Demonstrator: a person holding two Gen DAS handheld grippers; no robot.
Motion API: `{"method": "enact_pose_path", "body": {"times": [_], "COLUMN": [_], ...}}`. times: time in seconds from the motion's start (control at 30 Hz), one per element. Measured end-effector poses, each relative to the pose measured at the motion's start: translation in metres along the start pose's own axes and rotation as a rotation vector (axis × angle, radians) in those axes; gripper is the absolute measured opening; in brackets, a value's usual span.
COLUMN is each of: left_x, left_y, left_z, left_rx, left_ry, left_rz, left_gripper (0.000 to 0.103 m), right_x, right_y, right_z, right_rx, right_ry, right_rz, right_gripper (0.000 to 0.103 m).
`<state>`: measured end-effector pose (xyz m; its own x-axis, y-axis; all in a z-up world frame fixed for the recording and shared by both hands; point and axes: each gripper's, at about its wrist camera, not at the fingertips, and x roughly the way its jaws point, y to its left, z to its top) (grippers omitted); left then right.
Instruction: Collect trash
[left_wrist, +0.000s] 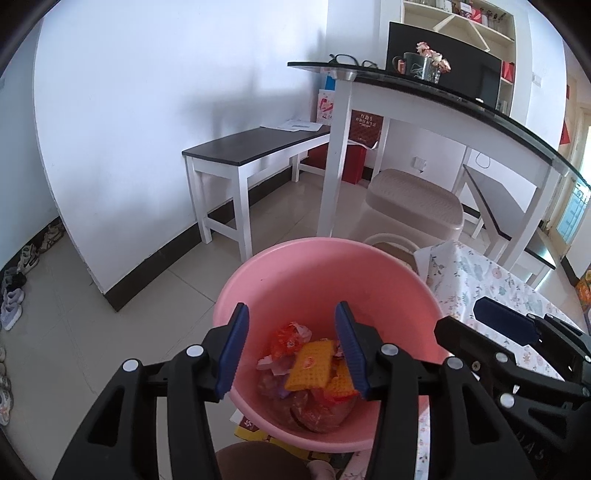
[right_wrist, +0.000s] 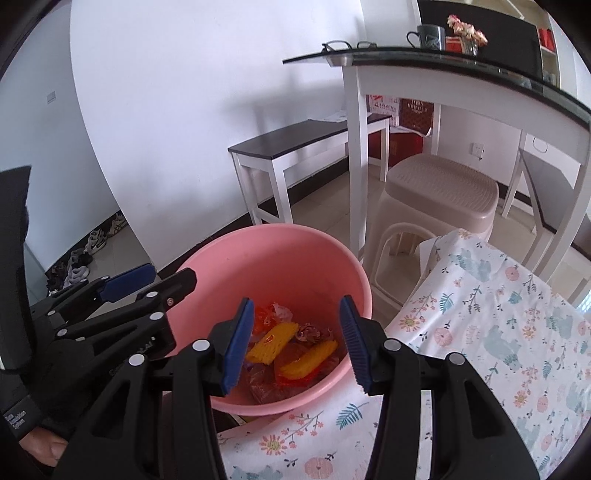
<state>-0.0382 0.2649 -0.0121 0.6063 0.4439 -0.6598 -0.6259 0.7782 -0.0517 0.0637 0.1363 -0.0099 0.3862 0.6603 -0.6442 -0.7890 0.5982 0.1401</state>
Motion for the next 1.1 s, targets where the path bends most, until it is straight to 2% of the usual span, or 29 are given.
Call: {"method": "enact_pose_path", "body": {"times": [0.13,1.1], "left_x": [-0.01,-0.061], "left_y": [-0.007,-0.054], "left_z": [0.0,0.001], "left_rx": [0.009,0.089], "left_ry": [-0.01,-0.097], "left_rz": [-0.021,-0.109], "left_gripper": [0.052,0.052], "right_x": [-0.013,-0.079], "right_y": [0.0,-0.028], "right_z": [-0.002,-0.03], "right_rx": [-0.006,0.063], "right_ry": [-0.027,-0.102], "right_rz": [-0.014,-0.119], "right_gripper": [0.049,0.049]}}
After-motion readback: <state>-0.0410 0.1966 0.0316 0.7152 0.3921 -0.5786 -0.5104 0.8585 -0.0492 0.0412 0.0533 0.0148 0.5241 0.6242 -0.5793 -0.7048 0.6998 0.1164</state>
